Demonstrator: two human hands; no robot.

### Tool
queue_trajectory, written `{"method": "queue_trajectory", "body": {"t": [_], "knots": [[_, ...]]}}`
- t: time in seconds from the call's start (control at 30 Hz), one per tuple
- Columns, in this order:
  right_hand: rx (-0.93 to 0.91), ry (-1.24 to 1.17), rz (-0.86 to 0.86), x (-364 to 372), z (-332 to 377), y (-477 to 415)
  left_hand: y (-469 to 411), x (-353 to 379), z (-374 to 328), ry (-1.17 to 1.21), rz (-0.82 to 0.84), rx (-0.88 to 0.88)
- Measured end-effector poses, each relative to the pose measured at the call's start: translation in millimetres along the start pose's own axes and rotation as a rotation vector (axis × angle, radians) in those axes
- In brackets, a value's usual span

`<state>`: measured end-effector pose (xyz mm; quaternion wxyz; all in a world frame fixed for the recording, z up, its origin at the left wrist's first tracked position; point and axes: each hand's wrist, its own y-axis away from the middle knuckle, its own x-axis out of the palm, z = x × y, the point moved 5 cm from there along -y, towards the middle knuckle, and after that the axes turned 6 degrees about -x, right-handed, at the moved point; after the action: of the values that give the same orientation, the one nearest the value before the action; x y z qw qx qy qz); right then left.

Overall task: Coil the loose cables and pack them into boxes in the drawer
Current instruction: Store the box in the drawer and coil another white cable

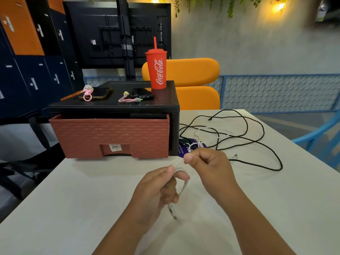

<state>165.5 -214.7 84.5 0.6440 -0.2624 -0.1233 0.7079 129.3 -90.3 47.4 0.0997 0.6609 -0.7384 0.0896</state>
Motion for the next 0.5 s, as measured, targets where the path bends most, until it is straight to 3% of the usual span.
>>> {"method": "queue_trajectory", "body": {"t": [0.2, 0.33, 0.5], "knots": [[0.063, -0.088, 0.188, 25.3, -13.9, 6.7, -0.8, -4.5, -3.8, 0.313, -0.078, -0.027], [0.179, -0.155, 0.23, 39.7, -21.6, 12.8, -3.0, -11.0, -2.6, 0.325, -0.132, -0.052], [0.124, -0.057, 0.243, 43.7, -18.8, 12.7, -5.9, -13.8, 2.6, 0.36, -0.151, -0.098]]}}
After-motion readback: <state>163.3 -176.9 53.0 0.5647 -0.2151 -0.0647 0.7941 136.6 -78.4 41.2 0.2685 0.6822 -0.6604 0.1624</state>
